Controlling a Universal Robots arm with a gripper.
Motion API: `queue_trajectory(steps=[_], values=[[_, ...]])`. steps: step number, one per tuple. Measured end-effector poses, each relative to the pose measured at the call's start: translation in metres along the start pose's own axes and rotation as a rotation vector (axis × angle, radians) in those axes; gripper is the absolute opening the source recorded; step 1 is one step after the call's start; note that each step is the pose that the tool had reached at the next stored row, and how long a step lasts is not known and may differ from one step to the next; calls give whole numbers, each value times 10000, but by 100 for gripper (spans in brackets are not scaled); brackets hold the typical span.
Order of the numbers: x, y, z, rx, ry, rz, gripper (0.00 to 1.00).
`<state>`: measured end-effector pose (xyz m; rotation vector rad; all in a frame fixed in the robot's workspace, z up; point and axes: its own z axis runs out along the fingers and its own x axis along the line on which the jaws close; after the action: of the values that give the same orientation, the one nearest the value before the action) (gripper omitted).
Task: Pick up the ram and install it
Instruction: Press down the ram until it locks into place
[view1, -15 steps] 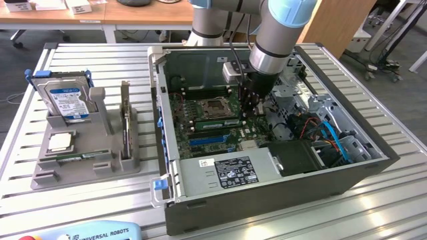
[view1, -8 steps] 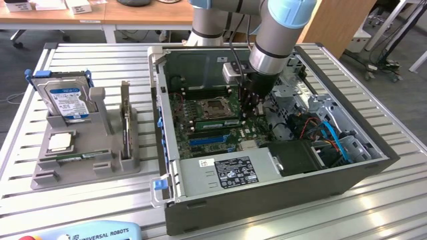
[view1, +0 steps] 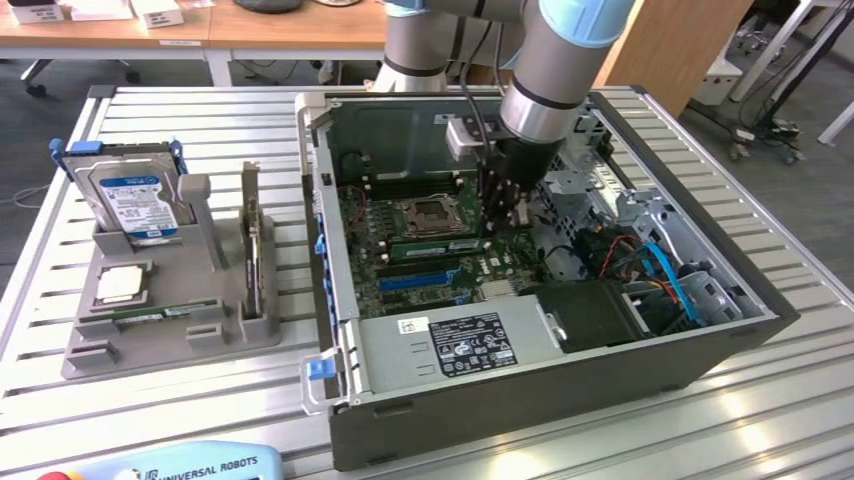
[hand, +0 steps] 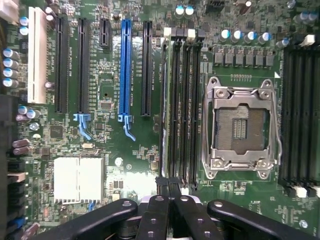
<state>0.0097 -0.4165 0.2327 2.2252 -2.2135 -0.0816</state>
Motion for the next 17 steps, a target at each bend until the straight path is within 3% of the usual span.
queue_trajectory(steps=[9,15,17], values=[[-6,6,-180,0,1,-1,10],[-6,6,-182,0,1,-2,10],[-6,44,-181,-1,3,-2,10]])
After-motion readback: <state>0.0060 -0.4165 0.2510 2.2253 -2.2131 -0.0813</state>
